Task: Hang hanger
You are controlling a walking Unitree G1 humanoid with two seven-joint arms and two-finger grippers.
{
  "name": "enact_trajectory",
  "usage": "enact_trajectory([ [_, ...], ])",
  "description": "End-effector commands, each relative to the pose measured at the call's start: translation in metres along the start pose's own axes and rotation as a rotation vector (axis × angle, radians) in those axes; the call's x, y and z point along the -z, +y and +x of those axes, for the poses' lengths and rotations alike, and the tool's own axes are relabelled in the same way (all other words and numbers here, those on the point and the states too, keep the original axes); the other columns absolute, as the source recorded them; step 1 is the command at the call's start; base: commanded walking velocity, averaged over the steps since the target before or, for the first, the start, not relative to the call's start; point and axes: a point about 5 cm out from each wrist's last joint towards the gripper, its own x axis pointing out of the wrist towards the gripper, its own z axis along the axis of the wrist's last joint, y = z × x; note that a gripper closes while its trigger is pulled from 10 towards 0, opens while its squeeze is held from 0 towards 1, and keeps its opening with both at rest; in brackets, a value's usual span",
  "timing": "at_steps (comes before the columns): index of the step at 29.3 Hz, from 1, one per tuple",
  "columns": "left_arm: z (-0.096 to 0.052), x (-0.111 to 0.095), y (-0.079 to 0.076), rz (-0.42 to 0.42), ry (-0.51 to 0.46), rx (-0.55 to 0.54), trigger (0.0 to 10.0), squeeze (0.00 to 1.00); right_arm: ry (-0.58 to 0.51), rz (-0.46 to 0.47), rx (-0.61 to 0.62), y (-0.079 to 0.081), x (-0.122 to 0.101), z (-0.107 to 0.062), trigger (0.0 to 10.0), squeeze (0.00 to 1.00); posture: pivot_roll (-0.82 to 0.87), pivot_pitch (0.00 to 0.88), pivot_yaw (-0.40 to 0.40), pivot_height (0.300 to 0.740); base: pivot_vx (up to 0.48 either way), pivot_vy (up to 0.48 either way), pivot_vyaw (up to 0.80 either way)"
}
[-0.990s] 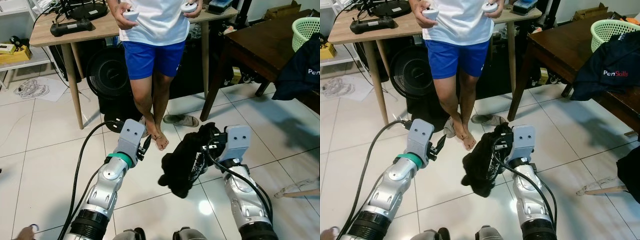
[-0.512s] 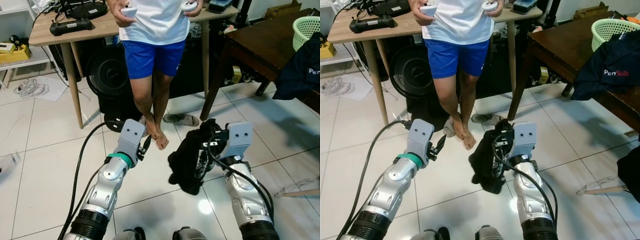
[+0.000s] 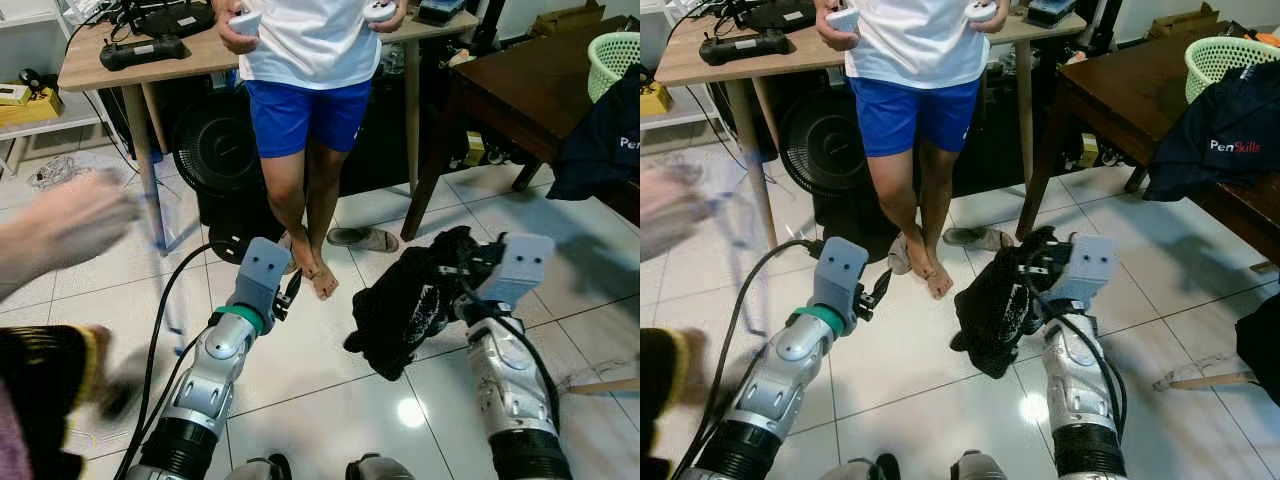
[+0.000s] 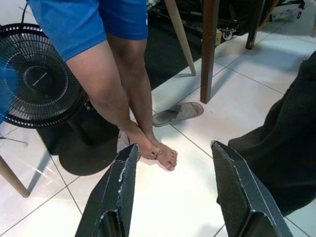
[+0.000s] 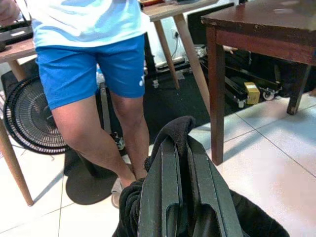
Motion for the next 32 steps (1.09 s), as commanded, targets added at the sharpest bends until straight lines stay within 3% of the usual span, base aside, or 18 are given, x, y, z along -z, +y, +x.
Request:
enact_trajectory([
  [1, -0.003, 0.003, 0.001, 0.008, 0.016, -0.001, 10.0, 0.0, -0.021, -0.009, -0.012, 0.001, -0.005, 0.0, 10.0, 0.0, -0.1, 0.069, 0.1, 0.74, 0.0, 0.0, 0.0],
  [9, -0.003, 0.002, 0.001, 0.013, 0.016, 0.001, 10.0, 0.0, -0.018, -0.107, -0.065, 0.002, -0.005, -0.004, 10.0, 0.0, -0.1, 0.068, 0.1, 0.74, 0.0, 0.0, 0.0],
  [11, -0.003, 0.002, 0.001, 0.013, 0.015, 0.0, 10.0, 0.0, 0.009, -0.115, -0.069, 0.0, 0.001, -0.007, 10.0, 0.0, -0.1, 0.068, 0.1, 0.74, 0.0, 0.0, 0.0],
  [12, -0.002, 0.002, 0.001, 0.013, 0.015, 0.0, 10.0, 0.0, 0.077, -0.127, -0.101, 0.0, 0.012, -0.012, 10.0, 0.0, -0.1, 0.069, 0.1, 0.74, 0.0, 0.0, 0.0],
  [14, -0.002, 0.002, 0.001, 0.013, 0.015, 0.0, 10.0, 0.0, 0.077, -0.127, -0.101, 0.0, 0.012, -0.012, 10.0, 0.0, -0.1, 0.069, 0.1, 0.74, 0.0, 0.0, 0.0],
  [15, -0.002, 0.002, 0.001, 0.013, 0.015, 0.001, 10.0, 0.0, 0.14, -0.143, -0.165, 0.004, 0.023, -0.018, 10.0, 0.0, -0.1, 0.068, 0.1, 0.74, 0.0, 0.0, 0.0],
  [17, -0.002, 0.002, 0.001, 0.013, 0.015, 0.001, 10.0, 0.0, 0.147, -0.149, -0.185, 0.008, 0.025, -0.019, 10.0, 0.0, -0.1, 0.068, 0.1, 0.74, 0.0, 0.0, 0.0],
  [21, -0.002, 0.002, 0.001, 0.014, 0.015, 0.001, 10.0, 0.0, 0.141, -0.153, -0.195, 0.011, 0.024, -0.018, 10.0, 0.0, -0.1, 0.067, 0.1, 0.74, 0.0, 0.0, 0.0],
  [26, -0.001, 0.001, 0.001, 0.015, 0.014, 0.0, 10.0, 0.0, 0.084, -0.158, -0.254, 0.026, 0.012, -0.009, 10.0, 0.0, -0.1, 0.067, 0.101, 0.74, 0.0, 0.0, 0.0],
  [32, -0.001, 0.002, 0.001, 0.015, 0.016, 0.0, 10.0, 0.0, 0.044, -0.259, -0.32, 0.033, 0.001, -0.01, 10.0, 0.0, -0.1, 0.069, 0.1, 0.74, 0.0, 0.0, 0.0],
])
